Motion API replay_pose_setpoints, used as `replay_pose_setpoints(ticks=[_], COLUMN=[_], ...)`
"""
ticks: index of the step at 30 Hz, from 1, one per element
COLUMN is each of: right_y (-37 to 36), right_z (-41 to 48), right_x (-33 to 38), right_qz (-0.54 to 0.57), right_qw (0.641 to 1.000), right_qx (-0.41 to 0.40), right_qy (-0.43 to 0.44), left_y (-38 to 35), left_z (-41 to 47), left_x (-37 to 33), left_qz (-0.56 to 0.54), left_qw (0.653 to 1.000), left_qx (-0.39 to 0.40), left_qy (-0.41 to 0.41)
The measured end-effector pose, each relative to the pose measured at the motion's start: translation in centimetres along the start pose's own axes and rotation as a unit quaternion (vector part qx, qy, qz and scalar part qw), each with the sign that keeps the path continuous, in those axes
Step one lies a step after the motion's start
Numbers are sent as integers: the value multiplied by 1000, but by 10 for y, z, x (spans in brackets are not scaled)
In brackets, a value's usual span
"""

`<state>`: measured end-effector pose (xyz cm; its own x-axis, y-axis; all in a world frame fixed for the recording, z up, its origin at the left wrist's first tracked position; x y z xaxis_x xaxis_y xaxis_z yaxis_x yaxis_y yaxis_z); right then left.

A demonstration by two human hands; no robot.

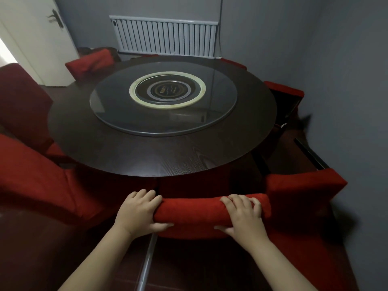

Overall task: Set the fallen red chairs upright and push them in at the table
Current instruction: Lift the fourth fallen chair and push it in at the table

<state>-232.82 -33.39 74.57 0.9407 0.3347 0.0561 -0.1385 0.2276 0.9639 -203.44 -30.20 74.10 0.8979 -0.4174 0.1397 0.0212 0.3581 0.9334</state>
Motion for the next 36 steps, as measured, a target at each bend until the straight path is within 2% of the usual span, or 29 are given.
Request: replay_pose_setpoints(ticks=[2, 5, 7, 8, 9, 11, 13, 14, 16, 19, 21, 23, 28, 36], right_y=[5, 14, 24, 34, 45, 74, 107, 124, 155, 187, 199, 208, 220, 232], right_z=[3, 15, 31, 40, 49, 65, 77, 81, 83, 81, 78, 75, 66, 39], right_x=[3, 12, 18, 23, 29, 45, 58, 65, 75, 87, 93, 97, 88, 19], right_qz=[-24, -19, 8, 65, 147, 291, 345, 385, 503, 618, 648, 653, 641, 626], right_qw=[997, 977, 948, 930, 911, 893, 909, 904, 857, 783, 759, 753, 758, 752], right_qx=[71, 206, 310, 351, 371, 323, 210, 152, 65, -18, -47, -64, -103, -173], right_qy=[-14, -45, -72, -88, -105, -114, -108, -102, -93, -64, -47, -40, -58, -114], left_y=[9, 25, 33, 39, 46, 69, 98, 115, 149, 188, 204, 214, 224, 218], left_z=[3, 10, 20, 25, 31, 48, 65, 72, 79, 82, 81, 82, 95, 144], left_x=[1, 6, 10, 11, 13, 17, 21, 23, 25, 21, 16, 11, 1, -56], left_qz=[-25, -85, -175, -238, -313, -458, -557, -579, -595, -611, -629, -645, -665, -690], left_qw=[998, 969, 920, 893, 870, 833, 780, 759, 736, 718, 703, 691, 682, 679], left_qx=[61, 217, 323, 343, 325, 188, 13, -63, -171, -254, -277, -288, -276, -246], left_qy=[18, 78, 140, 168, 196, 248, 285, 290, 276, 217, 185, 156, 129, 55])
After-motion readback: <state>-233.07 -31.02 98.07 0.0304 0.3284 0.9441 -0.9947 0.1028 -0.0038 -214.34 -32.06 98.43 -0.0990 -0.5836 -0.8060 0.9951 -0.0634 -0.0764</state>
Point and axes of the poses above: each hand's wrist, its own z-axis towards the middle knuckle, its own y-axis out of the back of the hand, x = y × z, the point moved 2 cm from there along z, towards the middle knuckle, and after that the axes turned 8 degrees about -y, right-handed, at the moved point
